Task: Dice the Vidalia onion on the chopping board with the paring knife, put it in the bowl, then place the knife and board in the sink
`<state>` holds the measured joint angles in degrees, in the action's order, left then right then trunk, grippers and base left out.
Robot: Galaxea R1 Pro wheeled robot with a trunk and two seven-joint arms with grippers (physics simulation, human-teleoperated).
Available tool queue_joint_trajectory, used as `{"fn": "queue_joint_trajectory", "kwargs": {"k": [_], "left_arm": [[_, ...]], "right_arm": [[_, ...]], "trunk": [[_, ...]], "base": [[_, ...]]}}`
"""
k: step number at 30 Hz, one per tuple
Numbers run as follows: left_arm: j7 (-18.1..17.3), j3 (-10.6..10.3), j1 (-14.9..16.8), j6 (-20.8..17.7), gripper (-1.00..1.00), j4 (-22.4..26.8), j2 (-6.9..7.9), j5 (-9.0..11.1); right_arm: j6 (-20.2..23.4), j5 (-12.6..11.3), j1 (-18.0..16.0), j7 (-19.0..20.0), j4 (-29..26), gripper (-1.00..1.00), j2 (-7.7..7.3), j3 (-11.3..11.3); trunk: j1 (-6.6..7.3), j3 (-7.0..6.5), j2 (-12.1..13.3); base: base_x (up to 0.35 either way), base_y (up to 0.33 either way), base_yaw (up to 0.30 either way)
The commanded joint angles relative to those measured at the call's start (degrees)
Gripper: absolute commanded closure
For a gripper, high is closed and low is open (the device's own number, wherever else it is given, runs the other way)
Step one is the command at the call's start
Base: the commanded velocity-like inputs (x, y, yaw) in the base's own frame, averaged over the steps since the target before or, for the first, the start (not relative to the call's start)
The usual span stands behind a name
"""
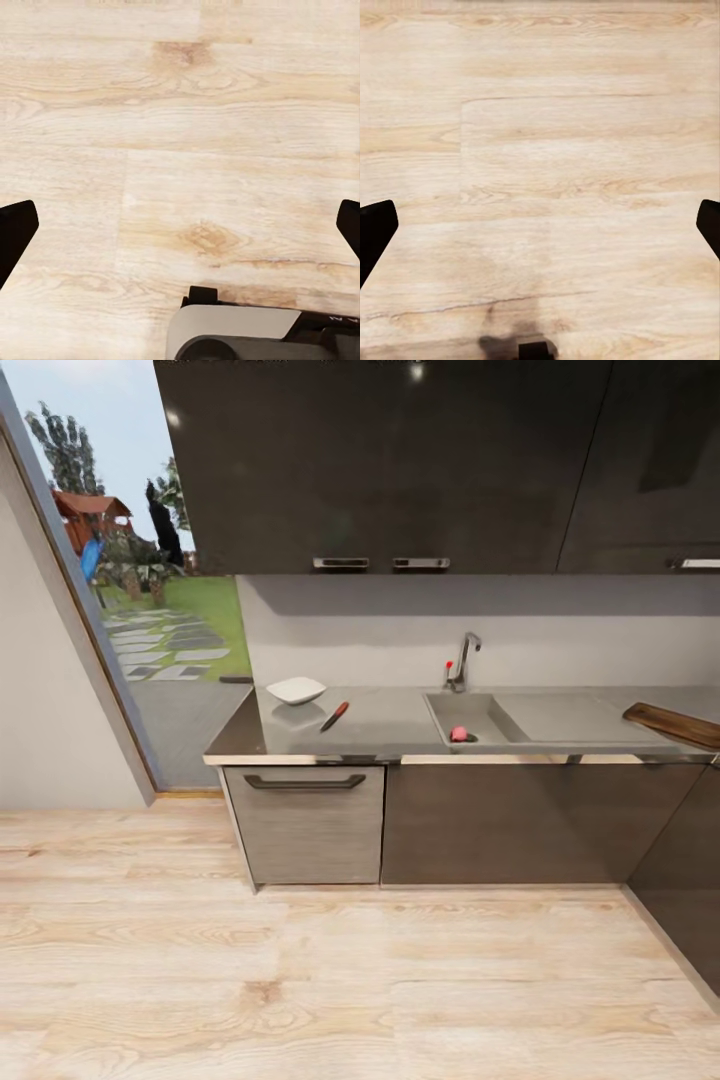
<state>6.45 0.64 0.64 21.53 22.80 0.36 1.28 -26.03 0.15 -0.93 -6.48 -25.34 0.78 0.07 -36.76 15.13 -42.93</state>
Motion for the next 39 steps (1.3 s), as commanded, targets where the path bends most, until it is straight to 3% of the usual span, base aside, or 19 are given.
{"fn": "queue_joint_trajectory", "kwargs": {"k": [1,39], "left_arm": [[0.1,0.0,0.0,0.2,-1.0,0.0,0.01,0.1],[0.1,0.0,0.1,0.2,-1.0,0.0,-0.01,0.1]], "right_arm": [[-0.2,0.0,0.0,-0.2,0.0,-1.0,0.02,0.0],[-0.2,0.0,0.0,-0.2,0.0,-1.0,0.02,0.2]], "trunk": [[0.22,-0.11,0.4],[8.56,-6.93,15.6]], "base": [[0.0,0.0,0.0],[0.0,0.0,0.0]]}}
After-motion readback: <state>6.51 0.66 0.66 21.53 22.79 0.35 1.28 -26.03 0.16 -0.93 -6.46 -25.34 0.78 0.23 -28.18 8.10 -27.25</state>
